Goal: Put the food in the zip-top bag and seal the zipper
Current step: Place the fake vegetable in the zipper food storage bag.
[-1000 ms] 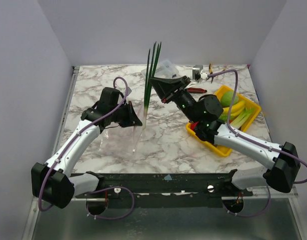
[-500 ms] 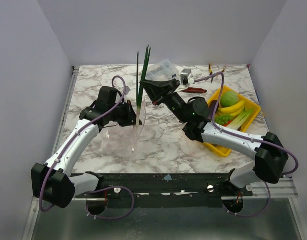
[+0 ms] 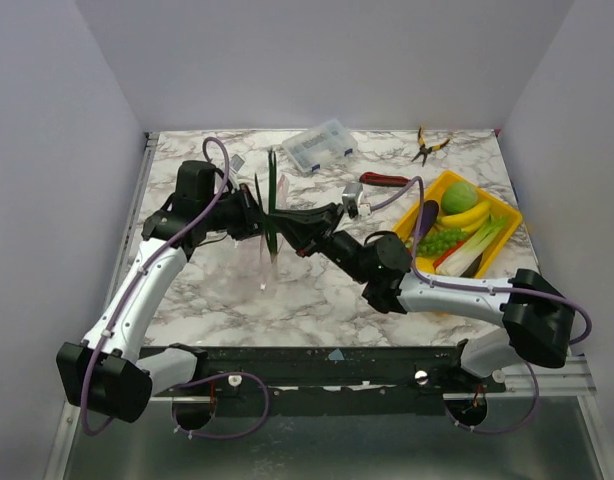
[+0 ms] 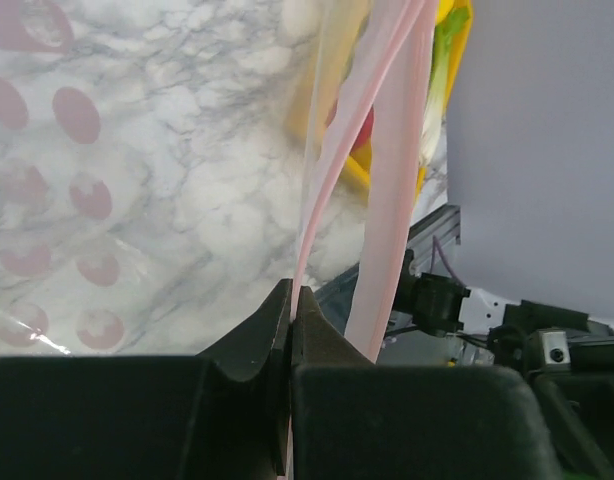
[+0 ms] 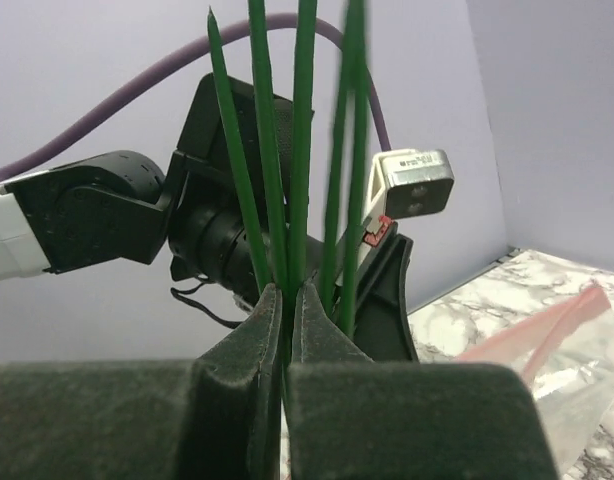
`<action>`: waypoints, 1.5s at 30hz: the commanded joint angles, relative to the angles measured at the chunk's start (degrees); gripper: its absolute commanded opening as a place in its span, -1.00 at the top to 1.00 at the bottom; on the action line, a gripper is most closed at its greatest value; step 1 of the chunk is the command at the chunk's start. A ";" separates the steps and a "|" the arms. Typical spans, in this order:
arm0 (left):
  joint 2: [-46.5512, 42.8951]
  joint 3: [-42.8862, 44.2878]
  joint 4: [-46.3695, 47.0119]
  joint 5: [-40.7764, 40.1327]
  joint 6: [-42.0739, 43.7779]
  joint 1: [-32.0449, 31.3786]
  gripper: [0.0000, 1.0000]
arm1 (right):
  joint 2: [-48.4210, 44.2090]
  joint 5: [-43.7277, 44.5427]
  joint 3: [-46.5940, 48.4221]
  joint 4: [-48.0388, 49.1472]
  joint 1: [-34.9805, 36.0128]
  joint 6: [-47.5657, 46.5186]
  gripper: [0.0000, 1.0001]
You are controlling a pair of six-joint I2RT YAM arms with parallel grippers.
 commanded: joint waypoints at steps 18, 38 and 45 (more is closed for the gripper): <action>-8.36 2.67 4.42 -2.49 -8.58 1.49 1.00 | 1.03 24.03 17.72 -53.51 6.85 15.14 0.64; -7.39 3.65 3.82 -7.34 -9.75 2.04 1.00 | 1.72 21.01 43.92 -99.27 6.80 26.53 -0.41; -6.73 3.74 3.76 -6.99 -10.19 2.34 1.00 | 0.80 20.42 39.70 -95.93 6.86 30.97 -0.25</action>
